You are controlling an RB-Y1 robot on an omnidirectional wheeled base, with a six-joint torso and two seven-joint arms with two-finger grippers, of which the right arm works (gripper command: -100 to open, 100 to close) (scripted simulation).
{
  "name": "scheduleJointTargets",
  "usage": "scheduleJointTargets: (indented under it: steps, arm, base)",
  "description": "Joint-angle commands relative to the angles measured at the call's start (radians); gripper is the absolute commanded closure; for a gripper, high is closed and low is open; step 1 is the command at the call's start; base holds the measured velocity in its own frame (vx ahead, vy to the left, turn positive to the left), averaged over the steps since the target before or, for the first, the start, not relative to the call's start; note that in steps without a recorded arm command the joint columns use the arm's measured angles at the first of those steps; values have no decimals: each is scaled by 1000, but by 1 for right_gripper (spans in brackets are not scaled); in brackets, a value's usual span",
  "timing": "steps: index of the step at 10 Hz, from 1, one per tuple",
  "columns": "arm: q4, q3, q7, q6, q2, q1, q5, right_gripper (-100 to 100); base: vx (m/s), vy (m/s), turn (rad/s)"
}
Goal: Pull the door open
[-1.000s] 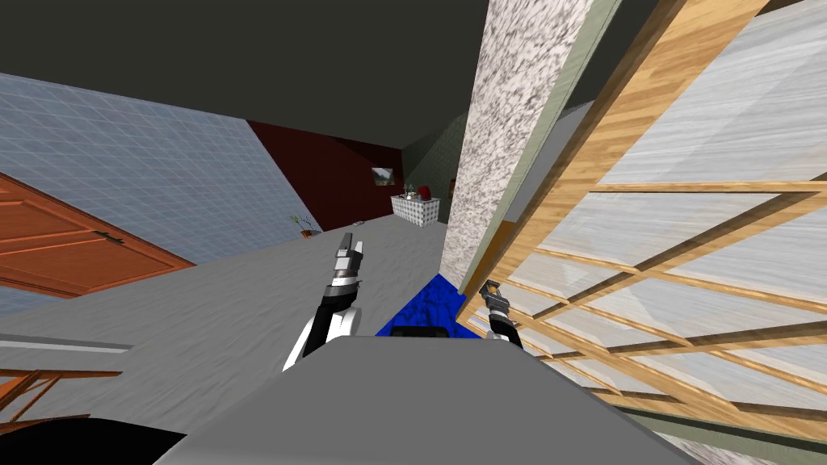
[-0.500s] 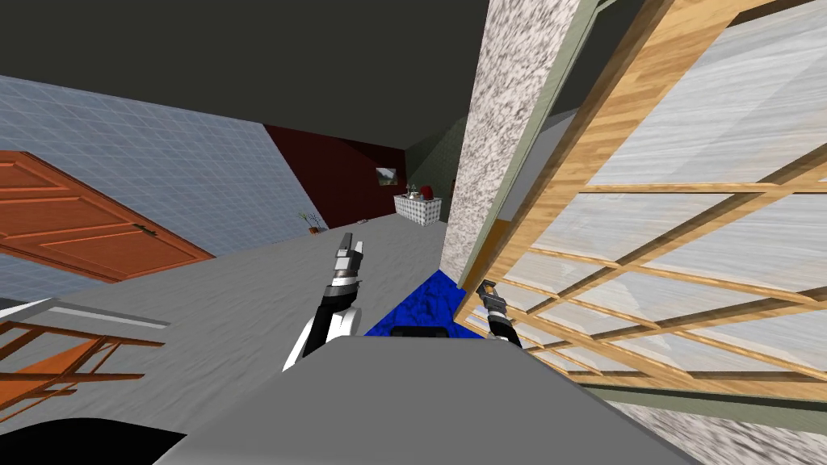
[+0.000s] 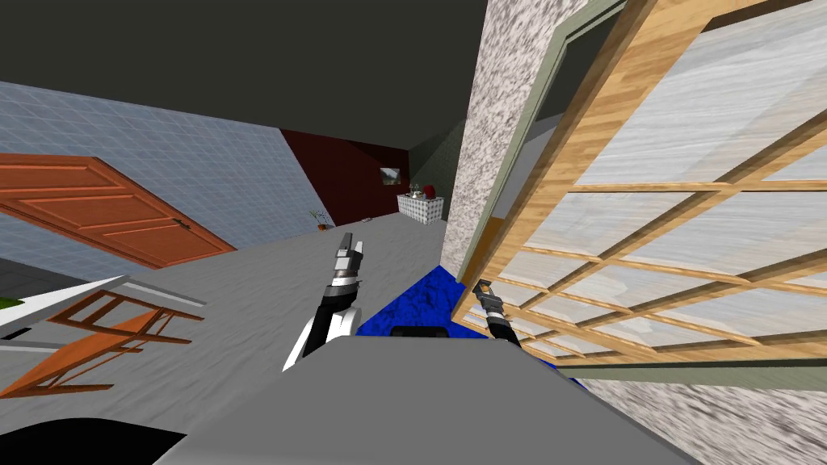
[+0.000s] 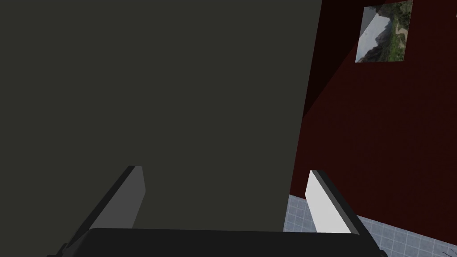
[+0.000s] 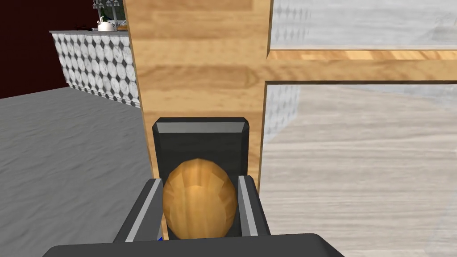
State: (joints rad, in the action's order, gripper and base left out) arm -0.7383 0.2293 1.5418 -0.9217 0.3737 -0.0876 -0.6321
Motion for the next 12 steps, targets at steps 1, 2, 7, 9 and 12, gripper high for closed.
scheduleJointTargets:
  steps: [1,2,7,9,12]
  arm:
    - [-14,21,14,-2,9,-11,11,100]
    - [-6,14,9,-2,5,-5,7,100]
    - [-34,92,73,-42,54,-48,48,100]
    - [-44,116,94,-57,71,-61,61,100]
    - [-35,136,115,-82,85,-75,69,100]
  base:
    - [-253,-30,50]
    - [-110,-13,31]
    - [-216,-23,82]
    - [-247,-20,66]
    - [-160,-23,83]
